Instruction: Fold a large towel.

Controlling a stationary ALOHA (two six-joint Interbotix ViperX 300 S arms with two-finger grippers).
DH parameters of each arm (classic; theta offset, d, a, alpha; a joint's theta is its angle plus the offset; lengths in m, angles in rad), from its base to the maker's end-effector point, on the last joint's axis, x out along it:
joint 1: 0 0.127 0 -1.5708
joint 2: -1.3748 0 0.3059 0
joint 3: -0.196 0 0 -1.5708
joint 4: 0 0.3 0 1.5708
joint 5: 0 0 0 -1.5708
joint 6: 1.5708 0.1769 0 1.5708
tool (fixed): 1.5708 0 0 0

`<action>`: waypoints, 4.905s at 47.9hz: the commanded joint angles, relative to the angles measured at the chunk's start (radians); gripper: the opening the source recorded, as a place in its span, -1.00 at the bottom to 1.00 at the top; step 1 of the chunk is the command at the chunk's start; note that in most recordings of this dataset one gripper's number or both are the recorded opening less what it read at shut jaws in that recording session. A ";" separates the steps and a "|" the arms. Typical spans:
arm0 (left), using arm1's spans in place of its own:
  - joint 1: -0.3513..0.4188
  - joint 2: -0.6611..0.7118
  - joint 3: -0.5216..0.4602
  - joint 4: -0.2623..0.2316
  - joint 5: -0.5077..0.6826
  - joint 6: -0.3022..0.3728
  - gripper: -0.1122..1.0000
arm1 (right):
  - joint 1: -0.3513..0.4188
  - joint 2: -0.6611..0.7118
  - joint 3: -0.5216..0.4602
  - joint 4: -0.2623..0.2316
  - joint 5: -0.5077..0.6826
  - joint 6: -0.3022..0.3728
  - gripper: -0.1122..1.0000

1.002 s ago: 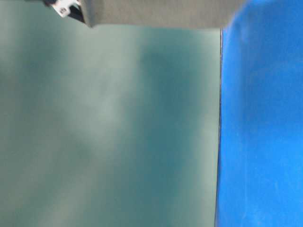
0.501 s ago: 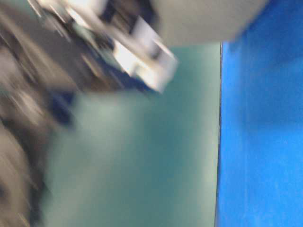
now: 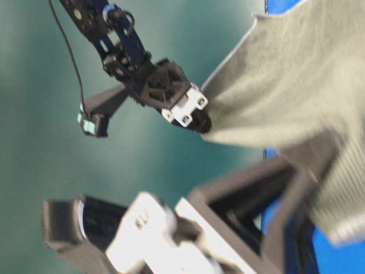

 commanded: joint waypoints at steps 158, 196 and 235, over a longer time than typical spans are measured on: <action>0.920 0.362 -0.268 0.023 0.091 0.885 -0.61 | -0.319 0.110 0.265 0.009 -0.301 0.123 -0.34; 0.873 0.018 -0.135 0.029 0.104 0.891 -0.71 | -0.193 -0.258 0.350 0.014 -0.126 0.132 -0.70; 0.170 -0.051 0.196 0.017 0.077 0.819 -0.71 | 0.660 -0.336 0.494 0.364 0.126 0.288 -0.70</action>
